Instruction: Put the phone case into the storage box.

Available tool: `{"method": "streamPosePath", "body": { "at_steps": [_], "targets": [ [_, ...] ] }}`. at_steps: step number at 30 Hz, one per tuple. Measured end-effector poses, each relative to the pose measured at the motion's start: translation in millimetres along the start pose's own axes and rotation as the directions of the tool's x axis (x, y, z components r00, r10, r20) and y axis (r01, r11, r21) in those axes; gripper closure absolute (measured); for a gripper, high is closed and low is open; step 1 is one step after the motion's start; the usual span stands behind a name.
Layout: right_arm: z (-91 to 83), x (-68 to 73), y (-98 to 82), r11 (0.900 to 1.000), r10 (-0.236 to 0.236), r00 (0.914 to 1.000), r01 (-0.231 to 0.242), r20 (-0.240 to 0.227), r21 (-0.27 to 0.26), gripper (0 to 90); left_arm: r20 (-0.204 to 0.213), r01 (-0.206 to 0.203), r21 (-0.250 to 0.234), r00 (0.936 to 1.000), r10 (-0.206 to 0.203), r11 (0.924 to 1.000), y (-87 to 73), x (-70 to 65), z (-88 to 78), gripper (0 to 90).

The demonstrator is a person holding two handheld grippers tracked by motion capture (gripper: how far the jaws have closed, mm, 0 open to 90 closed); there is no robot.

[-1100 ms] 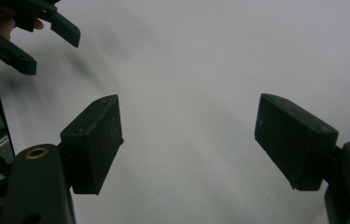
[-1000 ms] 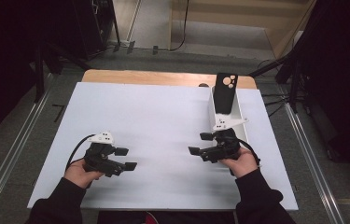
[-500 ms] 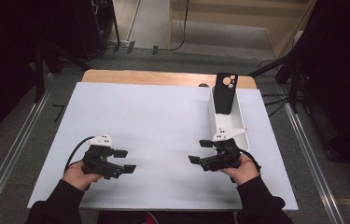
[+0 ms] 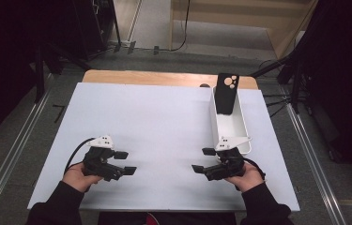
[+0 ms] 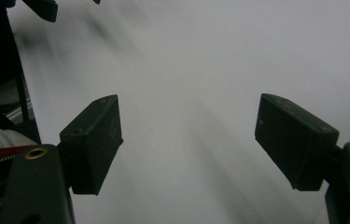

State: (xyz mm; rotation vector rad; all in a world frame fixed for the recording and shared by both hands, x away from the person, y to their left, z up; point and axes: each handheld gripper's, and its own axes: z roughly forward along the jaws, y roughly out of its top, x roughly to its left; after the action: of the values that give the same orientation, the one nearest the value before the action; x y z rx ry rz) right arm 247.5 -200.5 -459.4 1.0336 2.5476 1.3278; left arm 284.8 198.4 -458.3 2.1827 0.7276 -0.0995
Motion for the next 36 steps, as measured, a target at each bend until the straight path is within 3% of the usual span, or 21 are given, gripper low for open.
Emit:
{"method": "streamPosePath", "body": {
  "at_steps": [9, 27, 36],
  "targets": [
    [-7.2, 3.9, -13.4, 0.999, -0.038, 0.9991, 0.039, 0.019, -0.013, 21.1, 0.001, -0.002, 0.001, 1.0000, 0.002, 1.0000, -0.1, 0.1, -0.3, 25.4],
    [-23.8, -8.5, -41.0, 0.999, 0.000, 0.9985, -0.002, 0.055, 0.035, 21.1, 0.007, -0.006, 0.009, 1.0000, 0.006, 0.9999, -3.6, -1.8, -0.2, 25.4],
    [-22.2, -11.7, -45.8, 0.999, 0.010, 0.9972, -0.013, 0.074, 0.048, 20.8, 0.003, -0.003, 0.011, 1.0000, 0.003, 0.9999, -6.3, -0.9, -0.4, 25.2]
  ]
}}
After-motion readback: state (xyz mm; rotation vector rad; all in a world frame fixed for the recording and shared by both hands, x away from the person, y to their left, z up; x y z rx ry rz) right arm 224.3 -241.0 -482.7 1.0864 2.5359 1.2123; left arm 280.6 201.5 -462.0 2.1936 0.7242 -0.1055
